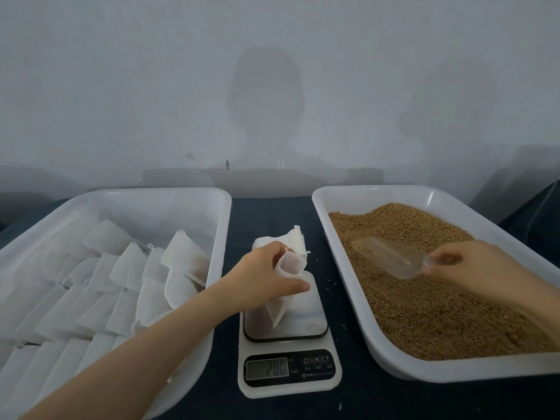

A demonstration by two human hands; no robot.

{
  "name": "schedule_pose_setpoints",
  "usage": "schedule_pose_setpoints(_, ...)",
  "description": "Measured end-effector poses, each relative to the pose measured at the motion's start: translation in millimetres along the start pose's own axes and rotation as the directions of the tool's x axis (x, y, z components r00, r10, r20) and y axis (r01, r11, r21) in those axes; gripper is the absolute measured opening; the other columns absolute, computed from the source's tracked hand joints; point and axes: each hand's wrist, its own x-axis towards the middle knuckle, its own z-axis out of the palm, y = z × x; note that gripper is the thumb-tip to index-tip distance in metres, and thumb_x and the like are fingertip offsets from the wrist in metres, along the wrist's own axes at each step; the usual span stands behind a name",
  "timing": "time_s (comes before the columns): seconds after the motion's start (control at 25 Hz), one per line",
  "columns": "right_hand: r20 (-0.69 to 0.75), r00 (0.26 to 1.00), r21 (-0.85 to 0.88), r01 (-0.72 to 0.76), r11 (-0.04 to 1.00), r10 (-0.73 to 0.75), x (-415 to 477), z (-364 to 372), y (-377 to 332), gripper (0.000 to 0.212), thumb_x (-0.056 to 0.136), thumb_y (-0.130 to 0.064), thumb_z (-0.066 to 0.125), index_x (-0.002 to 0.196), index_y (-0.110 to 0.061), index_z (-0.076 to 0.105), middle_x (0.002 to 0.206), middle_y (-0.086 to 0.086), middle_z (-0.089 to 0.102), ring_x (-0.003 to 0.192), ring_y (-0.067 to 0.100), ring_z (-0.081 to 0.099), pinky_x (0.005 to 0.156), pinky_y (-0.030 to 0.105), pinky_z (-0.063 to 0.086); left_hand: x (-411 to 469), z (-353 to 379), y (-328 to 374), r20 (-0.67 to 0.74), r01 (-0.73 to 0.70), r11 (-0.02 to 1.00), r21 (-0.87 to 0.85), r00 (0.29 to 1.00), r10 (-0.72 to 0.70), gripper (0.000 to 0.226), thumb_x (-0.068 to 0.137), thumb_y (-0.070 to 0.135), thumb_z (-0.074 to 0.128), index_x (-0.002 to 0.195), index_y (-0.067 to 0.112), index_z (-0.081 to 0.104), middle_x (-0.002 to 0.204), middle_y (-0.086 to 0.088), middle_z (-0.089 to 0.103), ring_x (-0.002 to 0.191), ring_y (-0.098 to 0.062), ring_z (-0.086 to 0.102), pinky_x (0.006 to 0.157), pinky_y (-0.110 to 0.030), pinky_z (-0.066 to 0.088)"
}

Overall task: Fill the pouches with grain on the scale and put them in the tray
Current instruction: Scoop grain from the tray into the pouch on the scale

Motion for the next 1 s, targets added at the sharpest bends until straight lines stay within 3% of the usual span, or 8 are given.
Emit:
schedule_pose_setpoints(0.16, -0.037, 0.999, 0.082, 0.016, 0.996, -0.013, -8, -19, -7, 0.008, 0.078, -0.039, 0.07, 0.085, -0.041, 0.066, 0.087, -0.023, 0.062, 0.08, -0.001, 0.057, 0.067, 0.024, 0.049, 1, 0, 0, 0.0, 0.0, 1.0, 0.002, 1.0, 0.0, 0.046, 0.074, 0.046, 0.075, 0.109, 0.034, 0.048, 0.098, 0.018, 0.056, 0.088, -0.008, 0.058, 0.071, -0.019, 0.047)
schedule_pose_setpoints(0.36, -0.055, 0.99, -0.022, 0.127, 0.992, -0.128, -23, -50, -34, 0.017, 0.074, -0.044, 0.068, 0.084, -0.053, 0.058, 0.077, -0.033, 0.056, 0.07, -0.012, 0.049, 0.069, 0.023, 0.04, 1, 0, -1, 0.006, 0.005, 1.0, 0.001, 1.0, -0.005, 0.047, 0.073, 0.047, 0.075, 0.11, 0.034, 0.047, 0.101, 0.015, 0.057, 0.089, -0.01, 0.058, 0.07, -0.02, 0.047)
schedule_pose_setpoints(0.48, 0.015, 0.979, -0.05, 0.203, 0.978, -0.203, -26, -60, -55, 0.02, 0.073, -0.045, 0.069, 0.084, -0.058, 0.058, 0.074, -0.043, 0.059, 0.074, -0.02, 0.055, 0.067, 0.013, 0.034, 1, 0, -2, 0.007, 0.008, 1.0, 0.001, 1.0, -0.008, 0.05, 0.072, 0.048, 0.075, 0.111, 0.033, 0.049, 0.102, 0.013, 0.058, 0.09, -0.011, 0.059, 0.07, -0.02, 0.047)
schedule_pose_setpoints(0.6, 0.105, 0.954, -0.041, 0.286, 0.957, -0.281, -24, -57, -74, 0.021, 0.073, -0.046, 0.068, 0.085, -0.06, 0.059, 0.078, -0.053, 0.053, 0.078, -0.034, 0.046, 0.066, 0.009, 0.03, 1, 0, -2, 0.016, 0.006, 1.0, -0.011, 1.0, -0.006, 0.05, 0.072, 0.048, 0.076, 0.112, 0.033, 0.048, 0.104, 0.012, 0.058, 0.09, -0.01, 0.059, 0.07, -0.02, 0.047)
schedule_pose_setpoints(0.84, 0.156, 0.919, -0.205, 0.388, 0.898, -0.362, -10, -52, -103, 0.024, 0.077, -0.047, 0.068, 0.1, -0.052, 0.064, 0.096, -0.035, 0.064, 0.08, -0.019, 0.054, 0.07, 0.013, 0.037, 1, 1, -1, 0.025, -0.007, 0.999, -0.053, 1.0, 0.008, 0.044, 0.073, 0.044, 0.076, 0.107, 0.032, 0.05, 0.101, 0.013, 0.059, 0.087, -0.009, 0.06, 0.068, -0.018, 0.046)
schedule_pose_setpoints(1.0, 0.187, 0.904, -0.334, 0.427, 0.84, -0.385, -5, -56, -125, 0.027, 0.08, -0.048, 0.066, 0.108, -0.046, 0.065, 0.107, -0.026, 0.065, 0.091, -0.006, 0.057, 0.082, 0.027, 0.044, 1, 1, -2, 0.029, -0.018, 0.998, -0.061, 0.999, 0.02, 0.045, 0.074, 0.044, 0.076, 0.109, 0.029, 0.052, 0.103, 0.01, 0.06, 0.09, -0.01, 0.061, 0.073, -0.022, 0.052)
